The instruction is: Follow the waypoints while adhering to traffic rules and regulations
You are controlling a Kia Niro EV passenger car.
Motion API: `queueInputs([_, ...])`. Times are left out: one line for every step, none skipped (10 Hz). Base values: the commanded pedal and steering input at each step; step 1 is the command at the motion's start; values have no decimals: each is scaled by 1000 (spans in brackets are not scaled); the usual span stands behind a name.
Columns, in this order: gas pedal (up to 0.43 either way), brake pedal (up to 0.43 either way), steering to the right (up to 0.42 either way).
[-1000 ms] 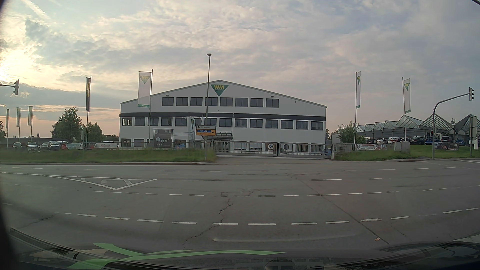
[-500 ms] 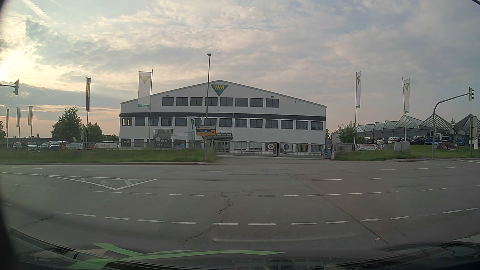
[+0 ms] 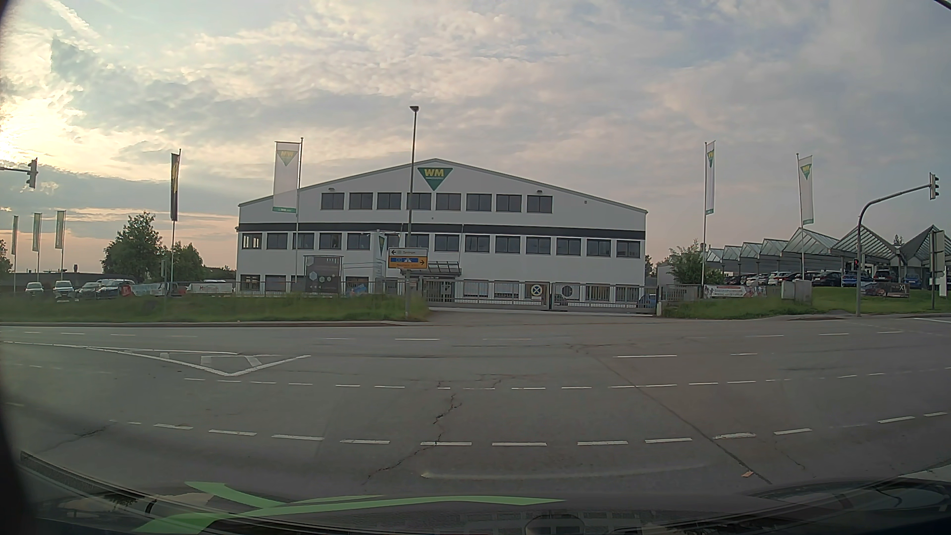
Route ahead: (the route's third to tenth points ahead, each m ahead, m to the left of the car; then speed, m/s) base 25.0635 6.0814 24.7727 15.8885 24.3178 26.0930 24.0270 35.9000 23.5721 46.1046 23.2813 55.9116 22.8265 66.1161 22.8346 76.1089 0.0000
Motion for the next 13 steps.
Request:
queueInputs([0, 384, -25])
queueInputs([0, 384, -25])
queueInputs([0, 384, -25])
queueInputs([0, 384, -25])
queueInputs([0, 384, -25])
queueInputs([0, 384, -25])
queueInputs([0, 384, -25])
queueInputs([0, 384, -25])
queueInputs([0, 384, -25])
queueInputs([0, 384, -25])
queueInputs([0, 384, -25])
queueInputs([0, 384, -25])
queueInputs([0, 384, -25])
